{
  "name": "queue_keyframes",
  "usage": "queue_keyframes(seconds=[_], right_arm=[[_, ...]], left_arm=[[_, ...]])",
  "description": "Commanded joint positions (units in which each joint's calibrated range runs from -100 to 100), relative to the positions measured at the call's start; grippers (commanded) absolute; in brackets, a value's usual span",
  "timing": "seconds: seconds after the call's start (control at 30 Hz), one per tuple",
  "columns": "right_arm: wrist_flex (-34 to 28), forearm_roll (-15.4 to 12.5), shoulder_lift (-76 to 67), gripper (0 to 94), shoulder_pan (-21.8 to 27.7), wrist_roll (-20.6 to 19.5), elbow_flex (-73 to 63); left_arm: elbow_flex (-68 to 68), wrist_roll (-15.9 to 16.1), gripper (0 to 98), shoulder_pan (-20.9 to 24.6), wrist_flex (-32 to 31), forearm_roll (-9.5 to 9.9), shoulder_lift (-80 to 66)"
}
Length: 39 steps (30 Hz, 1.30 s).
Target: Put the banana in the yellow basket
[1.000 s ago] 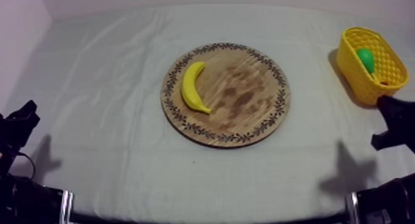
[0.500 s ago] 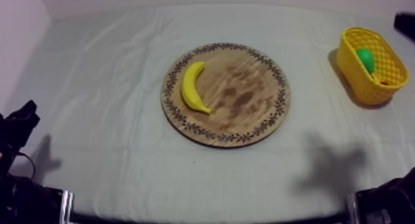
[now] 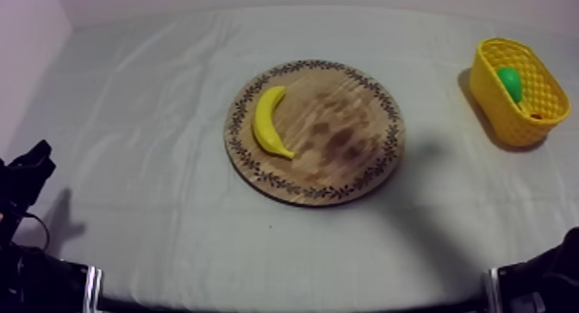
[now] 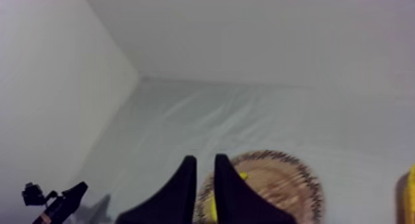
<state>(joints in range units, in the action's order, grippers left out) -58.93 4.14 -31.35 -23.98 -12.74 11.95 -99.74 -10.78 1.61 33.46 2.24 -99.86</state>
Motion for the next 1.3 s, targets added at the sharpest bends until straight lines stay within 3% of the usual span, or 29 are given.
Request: queue_keyframes(seconds=[0.0, 0.47, 0.77, 0.83, 1.0, 1.07, 1.17, 1.27], right_arm=[[0.09, 1.14, 8.10, 12.9, -2.82, -2.86, -2.21], [4.66, 7.88, 28.95, 12.9, -9.70, -10.71, -1.61], [8.95, 9.97, 32.12, 13.9, -10.58, -12.12, 4.04], [10.33, 9.72, 32.25, 24.2, -10.54, -11.67, 5.29], [13.48, 8.90, 32.21, 67.5, -10.87, -10.05, 7.90], [14.07, 10.11, 32.30, 80.2, -11.62, -10.50, 8.62], [15.01, 12.69, 32.33, 88.6, -12.62, -12.30, 10.10], [15.79, 12.87, 32.40, 91.6, -12.87, -12.18, 10.88]], left_arm=[[-0.04, 0.01, 0.1, 0.02, 0.00, -0.02, 0.03], [-0.04, 0.01, 0.1, 0.02, 0.00, -0.02, 0.03], [-0.04, 0.01, 0.1, 0.02, 0.00, -0.02, 0.03], [-0.04, 0.01, 0.1, 0.02, 0.00, -0.02, 0.03], [-0.04, 0.01, 0.1, 0.02, 0.00, -0.02, 0.03], [-0.04, 0.01, 0.1, 0.02, 0.00, -0.02, 0.03], [-0.04, 0.01, 0.1, 0.02, 0.00, -0.02, 0.03], [-0.04, 0.01, 0.1, 0.02, 0.00, -0.02, 0.03]])
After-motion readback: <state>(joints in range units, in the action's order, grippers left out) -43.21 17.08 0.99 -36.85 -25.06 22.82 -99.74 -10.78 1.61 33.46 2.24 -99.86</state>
